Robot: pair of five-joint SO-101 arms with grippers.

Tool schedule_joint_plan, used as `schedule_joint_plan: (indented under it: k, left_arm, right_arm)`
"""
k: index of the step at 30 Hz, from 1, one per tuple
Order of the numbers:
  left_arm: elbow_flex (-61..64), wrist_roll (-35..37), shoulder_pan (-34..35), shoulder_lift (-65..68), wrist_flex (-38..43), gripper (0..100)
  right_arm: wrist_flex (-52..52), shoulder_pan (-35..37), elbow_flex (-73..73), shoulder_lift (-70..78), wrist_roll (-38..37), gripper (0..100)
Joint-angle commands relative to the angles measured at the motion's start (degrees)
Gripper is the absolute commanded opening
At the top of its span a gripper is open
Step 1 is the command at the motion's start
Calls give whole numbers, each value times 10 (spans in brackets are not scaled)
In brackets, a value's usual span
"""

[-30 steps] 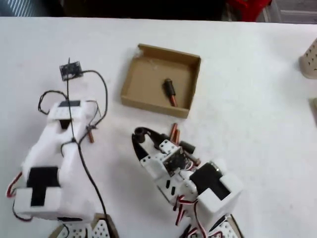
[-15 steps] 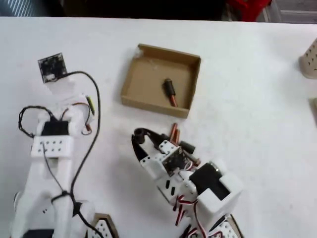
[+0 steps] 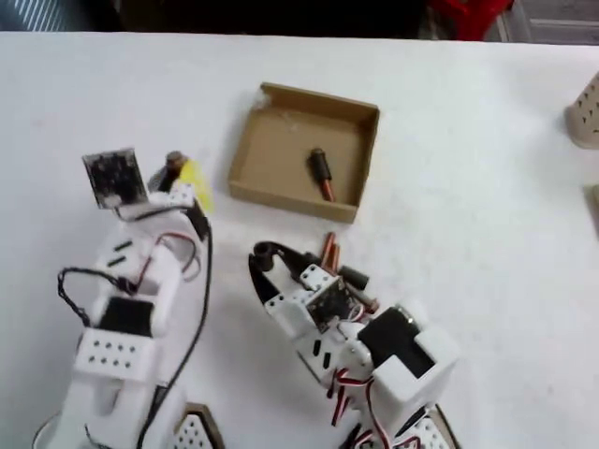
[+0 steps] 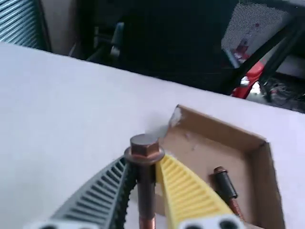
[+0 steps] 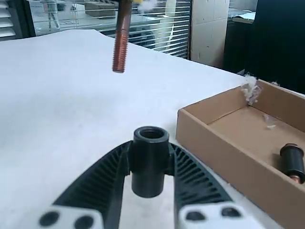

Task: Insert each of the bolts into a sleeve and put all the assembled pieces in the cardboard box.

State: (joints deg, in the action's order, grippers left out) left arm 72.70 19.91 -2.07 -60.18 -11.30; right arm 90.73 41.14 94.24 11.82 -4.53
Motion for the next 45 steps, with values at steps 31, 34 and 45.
schedule_joint_plan:
  k: [31,34,45]
  left_arm:
    - [217,-5,-228,-436,-47,24]
    - [233,-6,-236,-436,-38,24]
    - [223,-61,-233,-436,-36,24]
  right_arm:
    - [2,4,2,-1,6,16]
    - [2,4,2,-1,6,16]
    - [0,4,2,-1,6,16]
